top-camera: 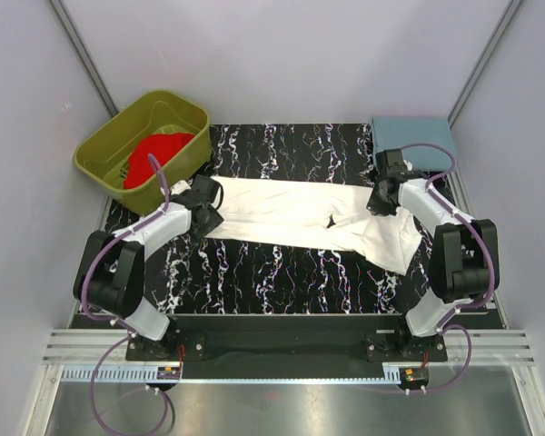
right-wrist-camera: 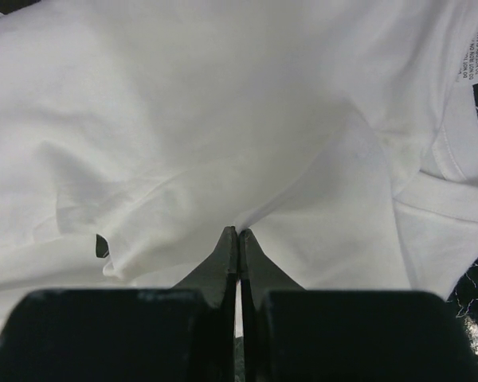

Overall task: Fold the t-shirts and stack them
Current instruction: Fold the tshirt

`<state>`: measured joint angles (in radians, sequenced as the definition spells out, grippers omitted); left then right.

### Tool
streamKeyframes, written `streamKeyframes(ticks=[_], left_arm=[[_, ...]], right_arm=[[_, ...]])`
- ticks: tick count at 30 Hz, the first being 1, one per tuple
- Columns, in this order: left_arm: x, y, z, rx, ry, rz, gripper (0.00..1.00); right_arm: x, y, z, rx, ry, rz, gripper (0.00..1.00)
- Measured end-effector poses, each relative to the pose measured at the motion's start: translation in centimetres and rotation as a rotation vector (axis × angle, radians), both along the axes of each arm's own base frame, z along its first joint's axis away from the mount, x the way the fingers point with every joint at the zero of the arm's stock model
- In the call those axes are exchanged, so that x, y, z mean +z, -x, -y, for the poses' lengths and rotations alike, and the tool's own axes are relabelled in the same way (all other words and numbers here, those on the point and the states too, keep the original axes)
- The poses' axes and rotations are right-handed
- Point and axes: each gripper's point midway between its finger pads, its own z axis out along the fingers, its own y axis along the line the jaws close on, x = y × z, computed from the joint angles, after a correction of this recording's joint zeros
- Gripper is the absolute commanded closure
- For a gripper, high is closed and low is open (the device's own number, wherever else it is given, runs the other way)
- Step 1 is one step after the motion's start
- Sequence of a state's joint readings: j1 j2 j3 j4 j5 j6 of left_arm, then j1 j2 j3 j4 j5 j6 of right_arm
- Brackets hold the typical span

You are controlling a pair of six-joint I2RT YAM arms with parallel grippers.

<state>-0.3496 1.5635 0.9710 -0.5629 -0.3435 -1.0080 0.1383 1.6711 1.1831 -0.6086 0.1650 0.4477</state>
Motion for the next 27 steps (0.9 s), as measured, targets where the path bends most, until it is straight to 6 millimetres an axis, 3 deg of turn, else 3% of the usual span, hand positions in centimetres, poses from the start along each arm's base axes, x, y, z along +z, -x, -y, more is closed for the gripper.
streamKeyframes(ticks=[7,13,22,27], left_arm=[[-0.1,-0.3,0.7,0.098,0.094,0.008,0.56],[0.1,-2.4,1.6,0.130,0.114,0.012,0.66],[-0.8,-1.8,1.3,0.149,0.095,-0.032,1.00],[-0.8,-1.7,0.9,0.146,0.073,-0.035,1.00]], right_arm=[[0.1,0.1,-0.2,0.005,-0.011,0.012,1.00],[0.0,0.3,-0.4,0.012,-0.024,0.010,1.00],[0.1,0.2,-0.4,0.012,-0.027,0.015,1.00],[0.1,0.2,-0.4,0.012,-0.027,0.015,1.00]])
